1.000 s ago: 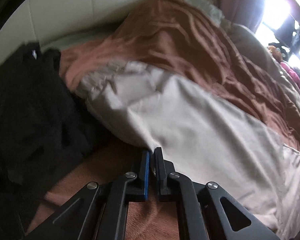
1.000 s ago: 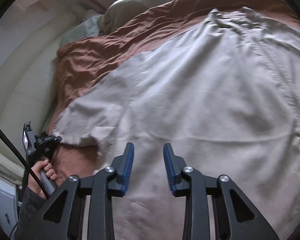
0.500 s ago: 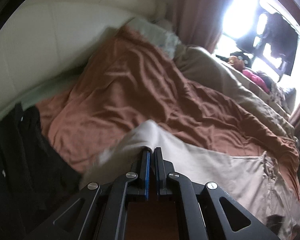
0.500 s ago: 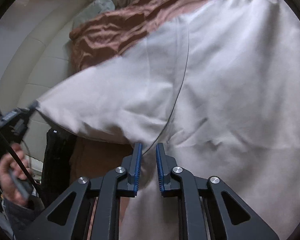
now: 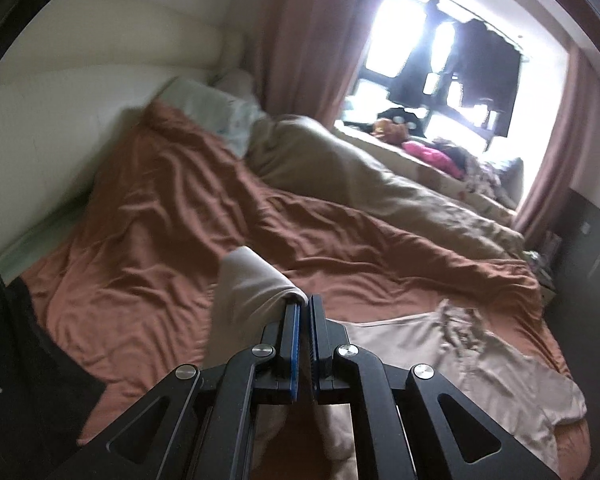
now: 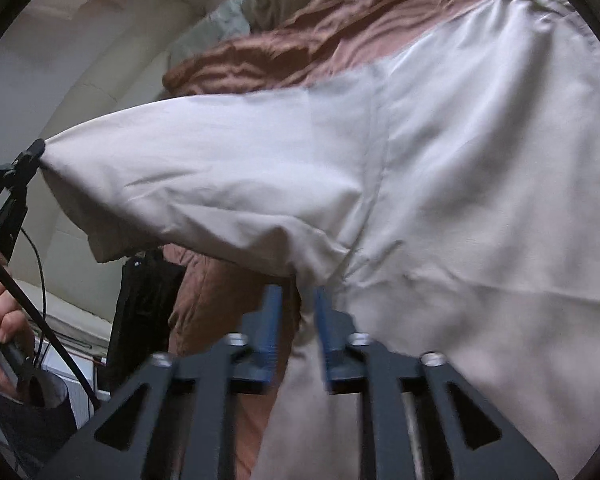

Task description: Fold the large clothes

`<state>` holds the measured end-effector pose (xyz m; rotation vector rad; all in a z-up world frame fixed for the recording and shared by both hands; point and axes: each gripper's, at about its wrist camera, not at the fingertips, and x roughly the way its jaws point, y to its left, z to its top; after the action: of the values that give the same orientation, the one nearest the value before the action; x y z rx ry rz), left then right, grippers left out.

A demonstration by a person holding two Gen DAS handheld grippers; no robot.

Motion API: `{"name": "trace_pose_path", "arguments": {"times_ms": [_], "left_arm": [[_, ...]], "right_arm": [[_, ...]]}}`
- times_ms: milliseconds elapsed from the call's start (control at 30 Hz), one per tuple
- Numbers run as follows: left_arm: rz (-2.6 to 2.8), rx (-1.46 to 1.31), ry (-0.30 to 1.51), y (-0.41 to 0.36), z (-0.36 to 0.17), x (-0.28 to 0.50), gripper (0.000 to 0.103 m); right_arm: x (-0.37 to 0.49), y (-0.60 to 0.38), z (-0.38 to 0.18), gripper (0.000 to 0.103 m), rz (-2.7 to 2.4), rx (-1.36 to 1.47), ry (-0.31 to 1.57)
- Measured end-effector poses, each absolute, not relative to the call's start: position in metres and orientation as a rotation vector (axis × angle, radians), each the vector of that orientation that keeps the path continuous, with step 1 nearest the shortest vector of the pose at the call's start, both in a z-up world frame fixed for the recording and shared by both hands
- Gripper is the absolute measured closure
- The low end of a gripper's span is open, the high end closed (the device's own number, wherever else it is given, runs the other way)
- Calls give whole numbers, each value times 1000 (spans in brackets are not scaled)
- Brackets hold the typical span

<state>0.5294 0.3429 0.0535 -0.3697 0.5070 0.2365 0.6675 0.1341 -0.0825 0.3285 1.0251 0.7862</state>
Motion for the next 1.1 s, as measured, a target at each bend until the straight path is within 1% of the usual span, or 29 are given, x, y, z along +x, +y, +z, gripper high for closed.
{"name": "trace_pose_path", "arguments": {"times_ms": [33,67,233,433,567,733,800,833,867,900,933,967,1100], "left_arm": [[218,-364,502,334,57,531,99],[204,-362,499,329,59,532,99],[106,-323,502,287,70,539,99],[-15,-230,527,230,79,551,99],[-81,-160,564,187,78,563,99],[-183,-148,637,137,57,583,99],[-227,-139,685,124,44,591,90],[-244,-140,715,117,37,595,73],[-254,-151,741,114,30,598,51],[-254,-165,755,112,26,599,40],[-250,-178,759,110,23,597,27],[-248,-185,756,110,21,596,23],[-211,-199,741,121,22,581,23]], "right_arm": [[662,122,-75,38,766,333,1000],[655,110,-71,32,747,331,974],[622,39,-52,32,678,331,895],[596,-14,-29,32,572,370,816],[581,-29,-23,32,549,381,784],[577,-43,-17,32,511,333,761],[581,-54,-18,32,495,365,780],[579,-63,-17,32,486,383,788],[580,-67,-17,32,476,395,794],[581,-72,-16,32,466,405,798],[580,-76,-14,32,457,412,798],[577,-79,-10,32,455,418,794],[570,-83,-3,32,460,415,784]]}}
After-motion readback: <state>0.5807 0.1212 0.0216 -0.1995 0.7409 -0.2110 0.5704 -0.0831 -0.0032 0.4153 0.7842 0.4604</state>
